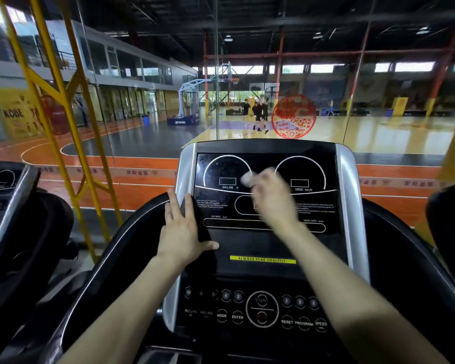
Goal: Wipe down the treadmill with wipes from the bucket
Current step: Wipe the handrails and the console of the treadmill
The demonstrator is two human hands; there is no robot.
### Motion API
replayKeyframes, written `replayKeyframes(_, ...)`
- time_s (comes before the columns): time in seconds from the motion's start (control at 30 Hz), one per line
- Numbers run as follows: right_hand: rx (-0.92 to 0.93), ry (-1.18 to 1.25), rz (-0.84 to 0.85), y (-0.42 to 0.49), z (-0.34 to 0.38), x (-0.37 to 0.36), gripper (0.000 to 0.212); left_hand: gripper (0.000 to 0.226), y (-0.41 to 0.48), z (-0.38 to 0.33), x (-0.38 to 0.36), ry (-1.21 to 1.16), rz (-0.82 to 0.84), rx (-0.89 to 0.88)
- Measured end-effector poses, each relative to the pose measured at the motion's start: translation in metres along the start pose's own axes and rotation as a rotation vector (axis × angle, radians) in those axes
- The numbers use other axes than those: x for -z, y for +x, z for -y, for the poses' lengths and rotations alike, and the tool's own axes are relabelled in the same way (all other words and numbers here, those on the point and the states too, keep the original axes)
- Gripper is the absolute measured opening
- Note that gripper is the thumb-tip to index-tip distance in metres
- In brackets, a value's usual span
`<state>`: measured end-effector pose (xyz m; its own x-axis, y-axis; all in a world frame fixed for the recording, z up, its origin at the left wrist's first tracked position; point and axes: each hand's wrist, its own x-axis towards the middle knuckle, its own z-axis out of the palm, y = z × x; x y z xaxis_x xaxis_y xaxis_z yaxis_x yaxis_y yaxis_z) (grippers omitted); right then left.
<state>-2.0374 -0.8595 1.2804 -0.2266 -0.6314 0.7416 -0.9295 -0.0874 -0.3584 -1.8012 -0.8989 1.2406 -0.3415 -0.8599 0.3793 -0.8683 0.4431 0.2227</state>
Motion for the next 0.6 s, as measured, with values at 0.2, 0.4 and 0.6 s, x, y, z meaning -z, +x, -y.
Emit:
replayKeyframes(0.2, -0.180, 0.078, -0.306, 0.011, 0.023, 0.005, 0.021, 0.158, 0.003, -0.001, -0.004, 0.032, -0.008, 0.001)
replayKeyframes(0.4, 0.184, 0.109, 0.111, 0.000, 0.046, -0.029, 0.027, 0.164, -0.001, 0.007, -0.011, -0.024, -0.058, 0.005)
replayKeyframes(0.6, -0.225, 0.123, -0.393, 0.037, 0.011, 0.005, 0.031, 0.168, -0.002, 0.009, -0.016, -0.032, -0.095, 0.012)
